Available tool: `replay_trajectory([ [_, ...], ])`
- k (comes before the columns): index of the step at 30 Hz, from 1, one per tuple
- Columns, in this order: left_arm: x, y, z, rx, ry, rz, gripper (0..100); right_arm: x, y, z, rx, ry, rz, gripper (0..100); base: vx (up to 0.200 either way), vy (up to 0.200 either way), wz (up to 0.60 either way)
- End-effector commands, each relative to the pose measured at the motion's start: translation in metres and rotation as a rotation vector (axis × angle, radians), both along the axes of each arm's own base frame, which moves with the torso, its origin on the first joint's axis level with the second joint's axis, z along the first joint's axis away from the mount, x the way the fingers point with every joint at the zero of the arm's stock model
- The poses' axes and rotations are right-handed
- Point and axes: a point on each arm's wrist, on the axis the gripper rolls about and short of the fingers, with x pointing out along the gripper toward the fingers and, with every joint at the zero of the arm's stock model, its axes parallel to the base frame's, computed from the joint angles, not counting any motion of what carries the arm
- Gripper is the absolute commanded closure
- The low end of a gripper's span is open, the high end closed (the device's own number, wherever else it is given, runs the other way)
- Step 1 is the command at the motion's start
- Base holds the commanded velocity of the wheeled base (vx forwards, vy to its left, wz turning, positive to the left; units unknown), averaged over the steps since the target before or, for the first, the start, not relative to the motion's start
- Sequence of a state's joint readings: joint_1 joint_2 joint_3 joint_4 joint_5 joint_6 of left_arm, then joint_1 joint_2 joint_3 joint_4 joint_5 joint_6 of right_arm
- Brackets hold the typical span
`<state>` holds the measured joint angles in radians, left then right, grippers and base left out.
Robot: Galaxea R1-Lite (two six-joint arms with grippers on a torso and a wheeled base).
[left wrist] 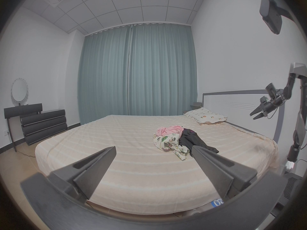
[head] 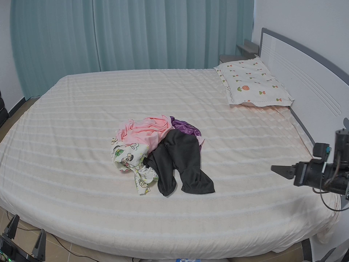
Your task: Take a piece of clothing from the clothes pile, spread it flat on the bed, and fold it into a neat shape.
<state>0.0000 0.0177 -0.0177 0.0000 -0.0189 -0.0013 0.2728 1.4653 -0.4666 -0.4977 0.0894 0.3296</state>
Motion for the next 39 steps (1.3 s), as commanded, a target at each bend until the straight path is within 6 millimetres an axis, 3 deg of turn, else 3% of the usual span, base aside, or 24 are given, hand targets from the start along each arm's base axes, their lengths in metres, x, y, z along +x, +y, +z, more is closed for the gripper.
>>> replay_trajectory([
  [1, 0.001, 0.0, -0.005, 0.0, 0.009, -0.001, 0, 0.111, 0.084, -0.124, 0.017, 0.26, 0.004, 0, 0.0, 0.0, 0.0],
  [12, 0.001, 0.0, -0.005, 0.0, 0.009, -0.003, 0, 0.142, 0.12, -0.169, -0.005, 0.273, 0.014, 0, 0.0, 0.0, 0.0],
  [25, 0.001, 0.0, -0.005, -0.002, 0.009, -0.004, 0, 0.168, 0.144, -0.182, 0.019, 0.229, 0.037, 0, 0.0, 0.0, 0.0],
  [35, 0.001, 0.0, -0.005, -0.002, 0.009, -0.004, 0, 0.174, 0.183, -0.196, 0.024, 0.193, 0.069, 0, 0.0, 0.0, 0.0],
  [36, 0.001, 0.0, -0.005, -0.002, 0.009, -0.004, 0, 0.174, 0.184, -0.196, 0.023, 0.195, 0.07, 100, 0.0, 0.0, 0.0],
  [39, 0.001, 0.0, -0.005, -0.002, 0.009, -0.004, 0, 0.174, 0.184, -0.197, 0.026, 0.193, 0.067, 100, 0.0, 0.0, 0.0],
])
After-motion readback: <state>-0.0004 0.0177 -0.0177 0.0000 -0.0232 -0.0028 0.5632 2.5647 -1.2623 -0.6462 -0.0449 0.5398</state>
